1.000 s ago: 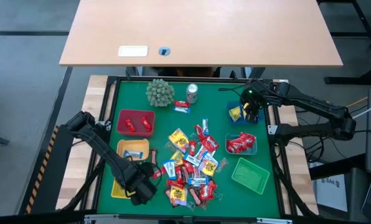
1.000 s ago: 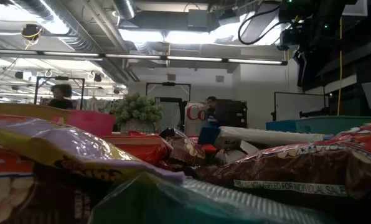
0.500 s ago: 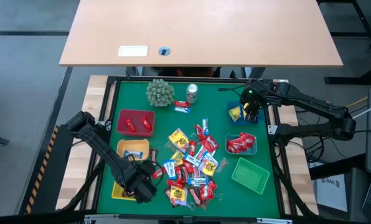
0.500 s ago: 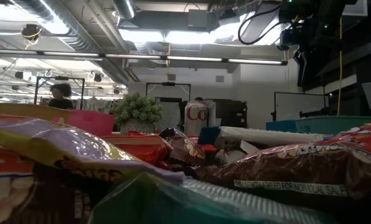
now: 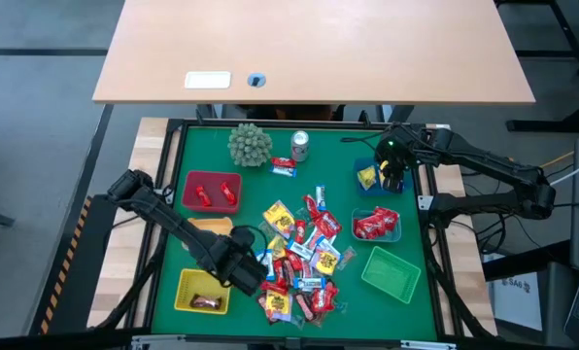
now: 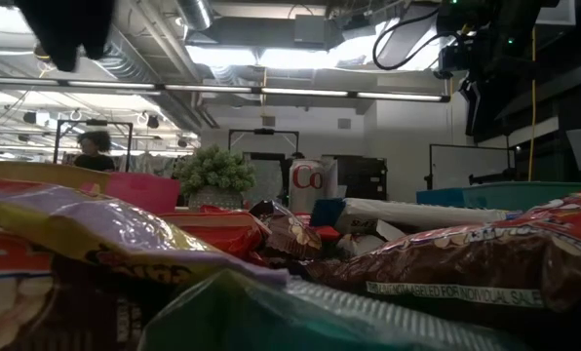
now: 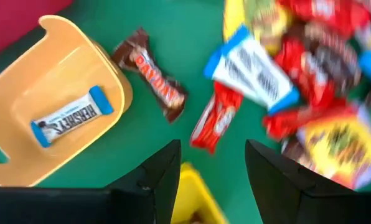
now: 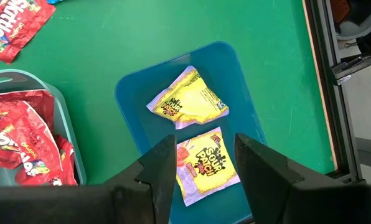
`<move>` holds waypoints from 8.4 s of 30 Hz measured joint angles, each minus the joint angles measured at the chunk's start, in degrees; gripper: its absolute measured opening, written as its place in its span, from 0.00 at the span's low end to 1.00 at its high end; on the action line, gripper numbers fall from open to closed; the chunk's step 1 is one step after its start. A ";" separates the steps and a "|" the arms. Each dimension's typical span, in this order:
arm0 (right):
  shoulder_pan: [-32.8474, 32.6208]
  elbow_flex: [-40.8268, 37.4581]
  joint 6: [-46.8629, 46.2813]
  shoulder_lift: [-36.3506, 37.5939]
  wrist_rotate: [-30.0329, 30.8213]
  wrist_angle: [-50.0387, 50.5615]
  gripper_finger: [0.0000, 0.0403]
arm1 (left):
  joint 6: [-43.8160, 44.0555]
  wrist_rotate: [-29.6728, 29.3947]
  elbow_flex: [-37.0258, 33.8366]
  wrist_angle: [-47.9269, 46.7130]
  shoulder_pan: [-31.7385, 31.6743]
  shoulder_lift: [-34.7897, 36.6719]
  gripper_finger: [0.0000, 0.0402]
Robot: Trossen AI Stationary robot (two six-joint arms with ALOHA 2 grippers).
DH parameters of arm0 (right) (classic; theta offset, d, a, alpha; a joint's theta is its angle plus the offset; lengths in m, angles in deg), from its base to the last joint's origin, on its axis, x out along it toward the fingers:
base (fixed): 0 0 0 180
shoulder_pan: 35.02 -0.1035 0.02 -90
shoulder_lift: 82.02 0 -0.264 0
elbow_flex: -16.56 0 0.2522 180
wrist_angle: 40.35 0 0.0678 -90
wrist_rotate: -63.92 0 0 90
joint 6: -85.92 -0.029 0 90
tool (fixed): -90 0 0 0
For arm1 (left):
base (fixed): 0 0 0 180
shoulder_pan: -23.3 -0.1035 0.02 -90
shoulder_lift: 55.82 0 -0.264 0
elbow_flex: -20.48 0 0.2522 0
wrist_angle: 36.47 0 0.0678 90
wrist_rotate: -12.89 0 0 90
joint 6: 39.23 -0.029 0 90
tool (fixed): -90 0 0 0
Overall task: Sort candy
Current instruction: Put the brown chocolate bar into the yellow bin, then put the white chocolate bar into the orange bin
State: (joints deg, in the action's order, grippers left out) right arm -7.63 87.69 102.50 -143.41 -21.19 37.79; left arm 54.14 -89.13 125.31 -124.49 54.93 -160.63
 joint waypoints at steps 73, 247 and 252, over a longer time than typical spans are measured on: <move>0.00 -0.01 -0.02 -0.02 0.01 -0.02 0.40 | 26.02 2.11 -1.05 -1.13 -4.44 -20.38 0.18; -0.07 -0.01 4.72 0.00 -28.00 -10.84 0.40 | -68.46 -23.29 17.58 -4.21 -26.58 -0.96 0.35; -0.07 -0.01 4.64 0.00 -28.07 -13.10 0.40 | -65.44 -23.07 9.89 -2.79 -26.81 6.47 0.35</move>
State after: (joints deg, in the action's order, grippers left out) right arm -7.69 87.68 107.14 -143.41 -49.26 24.69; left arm -11.30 -112.20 135.20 -127.29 28.11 -154.16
